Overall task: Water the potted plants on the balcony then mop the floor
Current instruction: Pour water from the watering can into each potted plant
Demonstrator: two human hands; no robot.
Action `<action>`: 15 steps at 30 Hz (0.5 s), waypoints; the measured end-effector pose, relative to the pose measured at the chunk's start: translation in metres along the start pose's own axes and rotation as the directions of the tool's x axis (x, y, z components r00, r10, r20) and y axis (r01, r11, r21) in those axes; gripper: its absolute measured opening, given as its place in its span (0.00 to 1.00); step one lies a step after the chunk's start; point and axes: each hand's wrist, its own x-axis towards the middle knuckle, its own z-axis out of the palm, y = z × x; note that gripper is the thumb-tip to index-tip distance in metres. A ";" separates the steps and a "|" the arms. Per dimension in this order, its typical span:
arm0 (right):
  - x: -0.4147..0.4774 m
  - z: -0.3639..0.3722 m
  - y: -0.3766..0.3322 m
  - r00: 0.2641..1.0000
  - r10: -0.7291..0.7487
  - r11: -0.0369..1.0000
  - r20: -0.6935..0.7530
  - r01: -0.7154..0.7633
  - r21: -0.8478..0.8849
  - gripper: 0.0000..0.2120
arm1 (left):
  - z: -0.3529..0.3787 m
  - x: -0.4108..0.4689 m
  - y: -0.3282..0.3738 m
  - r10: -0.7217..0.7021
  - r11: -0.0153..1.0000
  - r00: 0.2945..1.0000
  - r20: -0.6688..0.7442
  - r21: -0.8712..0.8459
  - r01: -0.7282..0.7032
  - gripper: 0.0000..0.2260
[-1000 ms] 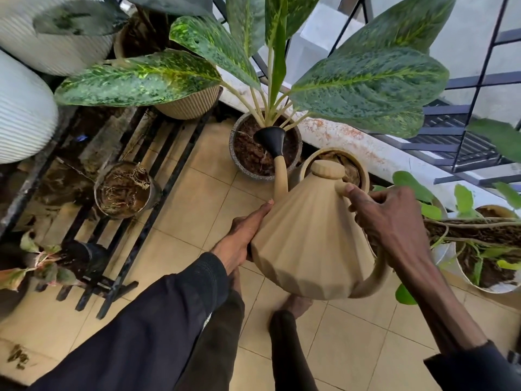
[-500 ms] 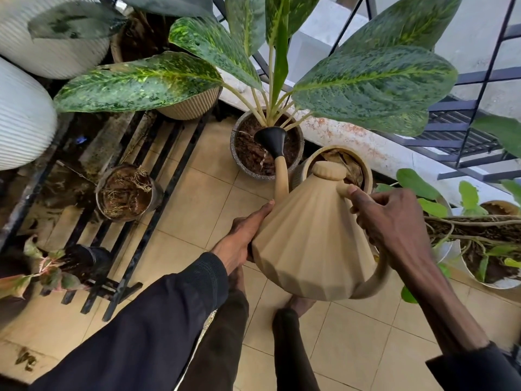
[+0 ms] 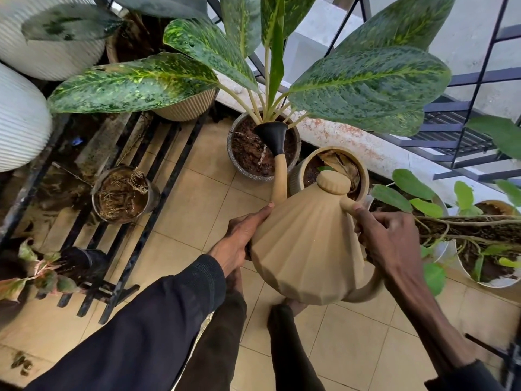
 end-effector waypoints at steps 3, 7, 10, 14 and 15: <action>-0.005 0.001 0.010 1.000 -0.007 0.999 -0.028 0.008 0.043 0.26 | 0.001 0.001 -0.003 0.046 0.999 0.999 -0.017 0.010 -0.045 0.22; -0.011 0.005 0.029 0.997 -0.054 0.992 -0.058 0.060 0.107 0.28 | 0.000 0.001 -0.007 0.125 0.992 0.992 -0.026 -0.019 -0.126 0.19; -0.013 0.008 0.043 0.992 -0.097 0.983 -0.080 0.109 0.151 0.32 | 0.002 0.002 -0.010 0.195 0.979 0.978 -0.074 -0.038 -0.198 0.24; -0.014 0.010 0.052 0.986 -0.146 0.970 -0.074 0.158 0.186 0.28 | 0.004 0.000 -0.018 0.246 0.961 0.964 -0.104 -0.104 -0.256 0.25; -0.014 0.008 0.055 0.984 -0.160 0.967 -0.078 0.172 0.188 0.27 | 0.005 0.000 -0.021 0.262 0.955 0.959 -0.107 -0.112 -0.274 0.25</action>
